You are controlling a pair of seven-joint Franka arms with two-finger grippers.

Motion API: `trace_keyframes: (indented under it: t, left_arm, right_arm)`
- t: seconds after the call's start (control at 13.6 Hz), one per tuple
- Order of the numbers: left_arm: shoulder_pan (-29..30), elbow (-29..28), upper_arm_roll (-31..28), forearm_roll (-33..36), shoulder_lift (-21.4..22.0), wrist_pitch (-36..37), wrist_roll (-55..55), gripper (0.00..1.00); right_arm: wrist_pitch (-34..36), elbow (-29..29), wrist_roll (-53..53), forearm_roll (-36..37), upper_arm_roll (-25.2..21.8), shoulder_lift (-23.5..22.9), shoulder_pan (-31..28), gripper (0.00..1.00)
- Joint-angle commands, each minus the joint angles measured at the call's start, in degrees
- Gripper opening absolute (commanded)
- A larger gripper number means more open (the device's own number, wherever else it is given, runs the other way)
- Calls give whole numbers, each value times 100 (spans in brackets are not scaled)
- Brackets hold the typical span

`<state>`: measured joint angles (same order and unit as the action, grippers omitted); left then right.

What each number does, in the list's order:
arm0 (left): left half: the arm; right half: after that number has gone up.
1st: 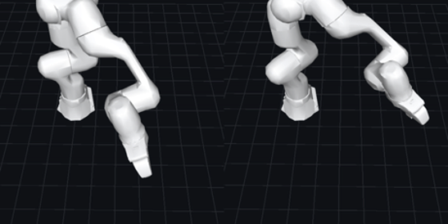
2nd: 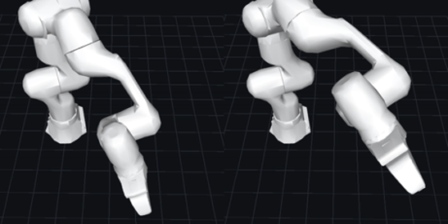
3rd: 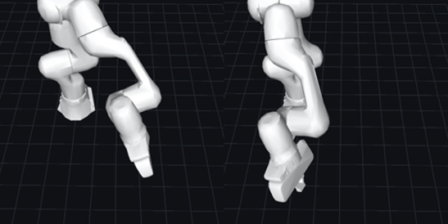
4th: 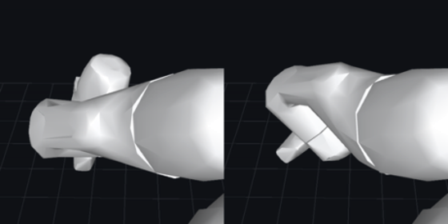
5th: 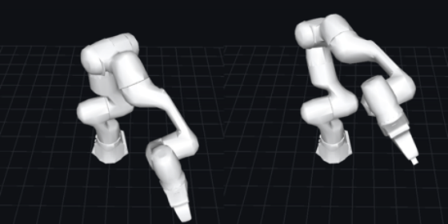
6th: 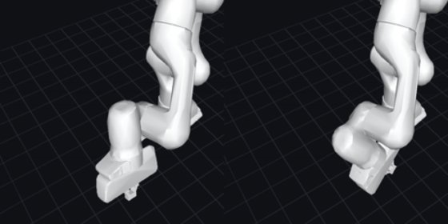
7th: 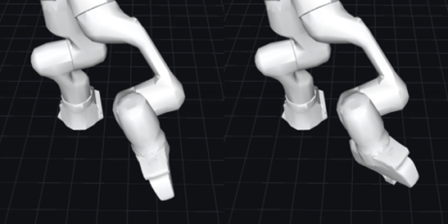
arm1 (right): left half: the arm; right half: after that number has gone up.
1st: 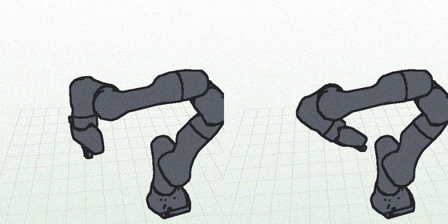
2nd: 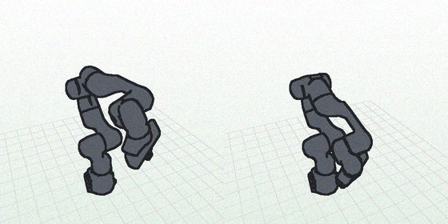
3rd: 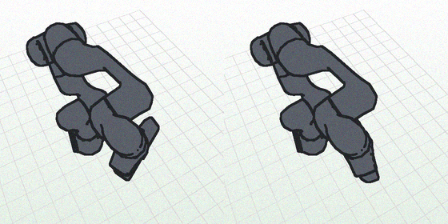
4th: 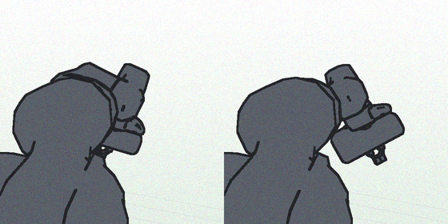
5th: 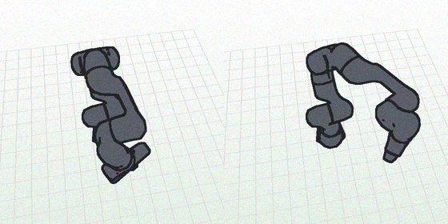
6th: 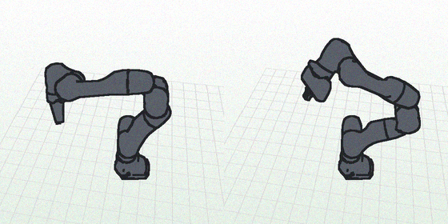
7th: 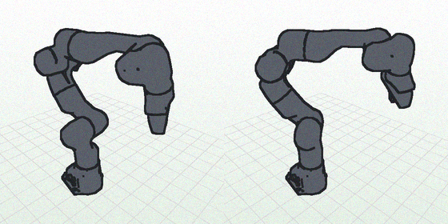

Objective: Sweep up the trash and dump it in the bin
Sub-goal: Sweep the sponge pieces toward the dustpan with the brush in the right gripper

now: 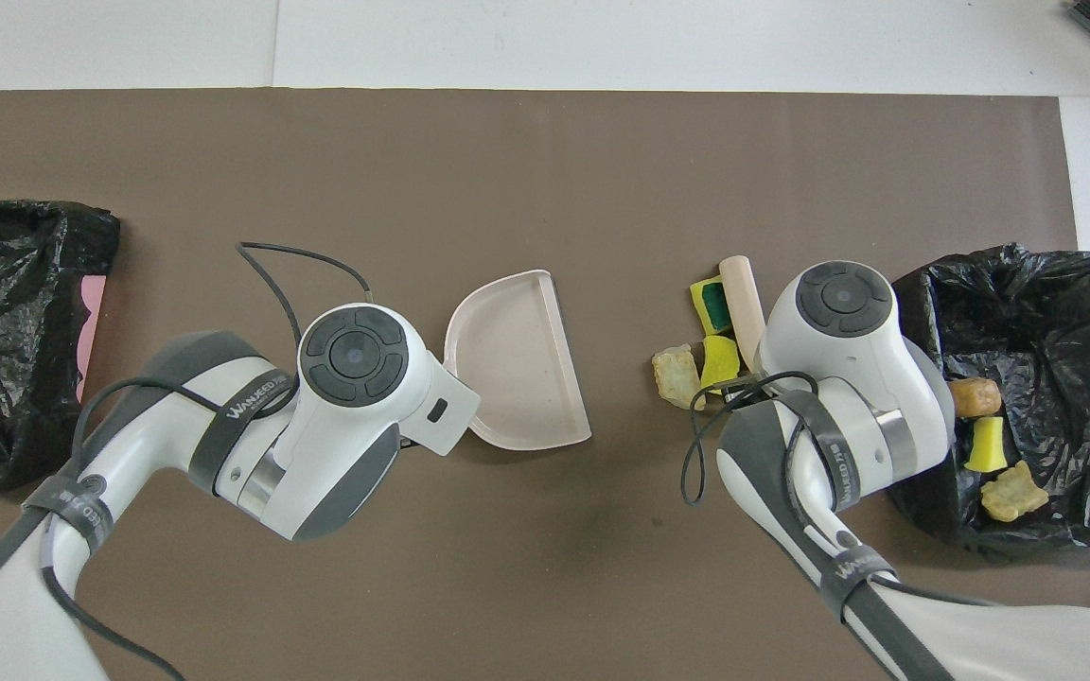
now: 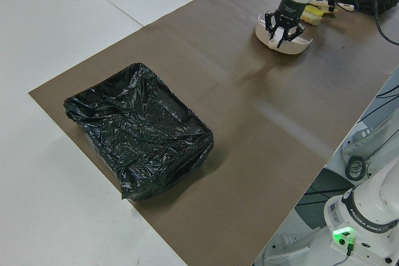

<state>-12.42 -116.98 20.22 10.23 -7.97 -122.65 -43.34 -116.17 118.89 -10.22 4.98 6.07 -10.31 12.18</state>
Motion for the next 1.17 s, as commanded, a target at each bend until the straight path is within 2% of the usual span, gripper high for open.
trace_keyframes:
  t: [0.0,0.22,0.37,0.51,0.66,0.81,1.03,1.1]
  left_arm:
    - [-59,-281,-36,14,112,-189,-61,0]
    - [-50,-307,-44,14,120,-216,-52,0]
    - [-50,-325,-36,14,121,-216,-52,0]
    - [-41,-334,-36,14,121,-225,-43,0]
    - [-41,-343,-36,14,129,-225,-43,0]
    - [-41,-343,-36,14,129,-242,-43,0]
    - [-50,-377,-36,14,147,-260,-52,0]
    - [-33,-404,-36,14,156,-260,-87,0]
  right_arm:
    - [-55,-243,266,-628,9,-112,266,0]
    - [-238,-560,275,-1602,9,-209,784,0]
    - [-590,-604,327,-2139,9,-226,1004,0]
    - [-583,-884,345,-2614,9,-244,1093,0]
    - [-416,-1096,337,-2643,9,-235,1006,0]
    - [39,-1245,275,-2634,-53,-139,944,0]
    - [777,-1185,162,-2476,-79,37,436,0]
    - [1050,-1141,-13,-2223,-79,107,295,0]
